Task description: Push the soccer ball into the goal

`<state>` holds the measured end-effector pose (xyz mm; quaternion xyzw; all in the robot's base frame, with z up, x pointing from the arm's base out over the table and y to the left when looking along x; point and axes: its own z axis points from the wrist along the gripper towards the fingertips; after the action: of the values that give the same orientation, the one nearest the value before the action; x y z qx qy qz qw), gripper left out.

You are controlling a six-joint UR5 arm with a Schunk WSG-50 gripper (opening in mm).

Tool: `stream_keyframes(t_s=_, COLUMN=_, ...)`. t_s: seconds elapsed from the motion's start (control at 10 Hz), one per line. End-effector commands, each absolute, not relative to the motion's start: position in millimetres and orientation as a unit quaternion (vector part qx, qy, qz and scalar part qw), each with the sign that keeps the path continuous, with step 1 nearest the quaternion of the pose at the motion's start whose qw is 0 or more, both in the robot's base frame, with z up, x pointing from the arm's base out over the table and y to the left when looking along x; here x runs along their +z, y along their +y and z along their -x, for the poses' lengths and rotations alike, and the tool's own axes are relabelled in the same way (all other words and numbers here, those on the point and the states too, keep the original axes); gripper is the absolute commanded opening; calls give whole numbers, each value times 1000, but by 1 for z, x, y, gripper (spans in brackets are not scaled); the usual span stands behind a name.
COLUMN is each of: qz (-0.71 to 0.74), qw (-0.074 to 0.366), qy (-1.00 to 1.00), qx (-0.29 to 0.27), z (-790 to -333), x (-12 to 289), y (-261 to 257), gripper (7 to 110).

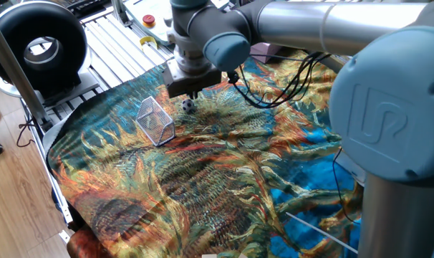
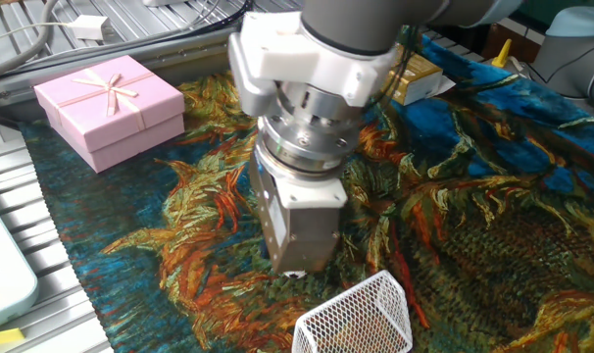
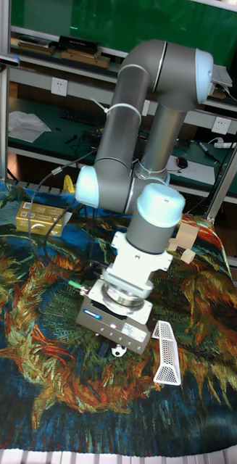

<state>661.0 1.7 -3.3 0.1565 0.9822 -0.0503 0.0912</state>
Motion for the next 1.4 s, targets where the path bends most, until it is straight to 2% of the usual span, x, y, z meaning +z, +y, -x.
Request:
stream_keyframes(t_s=0.0, qz=-134, qw=92, qy=985, qx=-62, z=-663, x=-3, y=-28, gripper=7)
stream_keyframes(t_s=0.4, qz=-134, qw=84, qy=985, qx=-68, z=-648, x=10, y=-31, gripper=7)
stream_keyframes(t_s=1.3, qz=-138, qw=58, qy=988, qx=-46, z=-632, x=10, y=-1, gripper=7)
